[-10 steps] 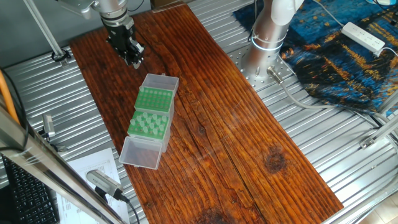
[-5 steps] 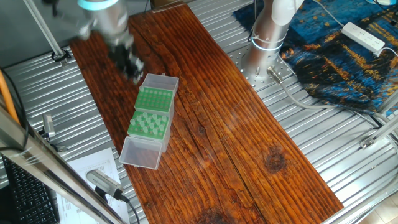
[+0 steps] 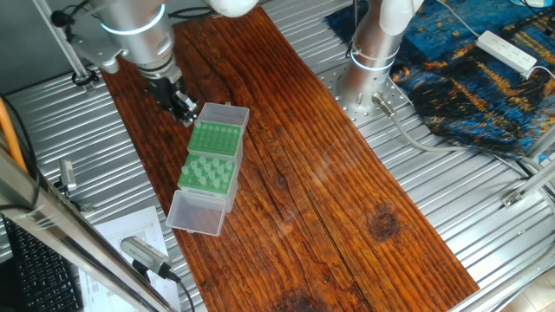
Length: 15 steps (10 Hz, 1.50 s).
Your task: Transfer all large pipette tips from one holder to another
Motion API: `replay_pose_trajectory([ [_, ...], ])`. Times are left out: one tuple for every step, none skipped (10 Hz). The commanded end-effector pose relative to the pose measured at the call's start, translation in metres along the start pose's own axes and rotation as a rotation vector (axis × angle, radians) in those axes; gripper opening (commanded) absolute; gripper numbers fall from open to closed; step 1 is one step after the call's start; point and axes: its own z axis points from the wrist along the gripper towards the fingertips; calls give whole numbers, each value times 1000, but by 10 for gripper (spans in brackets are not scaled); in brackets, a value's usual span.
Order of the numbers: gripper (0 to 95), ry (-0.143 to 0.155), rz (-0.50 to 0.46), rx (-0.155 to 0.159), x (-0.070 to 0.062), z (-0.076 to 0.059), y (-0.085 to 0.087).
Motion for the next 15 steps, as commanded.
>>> replay_pose_trajectory([
  [190, 1, -9, 0, 1, 7, -3],
  [190, 0, -10, -3, 2, 10, -3],
  [190, 3, -24, -2, -1, 13, -2],
  [190, 5, -27, 2, -4, 17, 1],
  [190, 0, -24, 2, -6, 22, 7],
  [190, -2, -18, 3, -8, 28, 12],
  [190, -1, -13, 5, -10, 31, 16],
  [190, -1, -4, 5, -14, 35, 21],
  [190, 1, 8, 5, -18, 38, 25],
  [190, 1, 15, 4, -19, 40, 27],
  [190, -1, 17, 4, -20, 44, 29],
  [190, -4, 20, 4, -21, 46, 31],
  [190, -4, 20, 3, -21, 47, 31],
  [190, -12, 20, 6, -22, 52, 32],
  [190, -22, 19, 7, -23, 57, 31],
])
